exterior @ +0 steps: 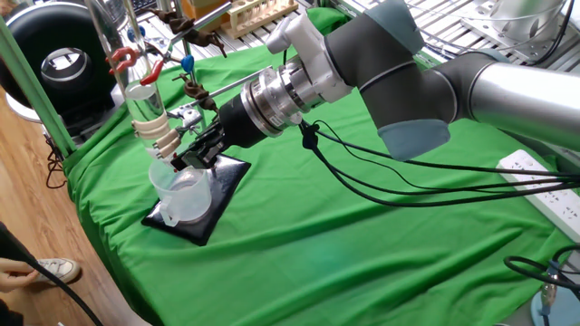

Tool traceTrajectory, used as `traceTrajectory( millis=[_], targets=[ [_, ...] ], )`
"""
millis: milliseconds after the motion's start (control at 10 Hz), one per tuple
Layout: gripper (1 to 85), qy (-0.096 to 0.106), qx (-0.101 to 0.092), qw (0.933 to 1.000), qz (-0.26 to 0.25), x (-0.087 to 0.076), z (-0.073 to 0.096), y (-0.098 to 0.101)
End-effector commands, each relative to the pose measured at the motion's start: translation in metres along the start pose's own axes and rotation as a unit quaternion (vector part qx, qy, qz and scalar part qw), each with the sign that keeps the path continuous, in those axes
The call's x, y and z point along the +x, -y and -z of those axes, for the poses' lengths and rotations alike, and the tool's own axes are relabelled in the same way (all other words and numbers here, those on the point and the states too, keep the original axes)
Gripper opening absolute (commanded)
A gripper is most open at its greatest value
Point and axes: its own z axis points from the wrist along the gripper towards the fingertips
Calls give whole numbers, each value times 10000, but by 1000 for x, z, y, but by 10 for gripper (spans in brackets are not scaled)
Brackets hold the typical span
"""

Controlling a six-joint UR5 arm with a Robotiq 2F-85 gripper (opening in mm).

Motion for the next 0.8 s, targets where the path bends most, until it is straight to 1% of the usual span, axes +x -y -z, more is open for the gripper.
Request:
traceTrajectory(
  millis=[0, 100, 300, 500, 600, 700],
  targets=[
    [13, 90, 181, 9998, -37, -4, 0, 8],
    [13, 91, 237, 9997, -38, -4, -1, 8],
    [13, 154, 194, 9996, -101, -8, 0, 3],
    [13, 110, 206, 9996, -125, -6, 2, 2],
    [13, 129, 211, 9994, -236, -6, 1, 0],
    [13, 157, 274, 9988, -362, -6, -1, -1]
  ],
)
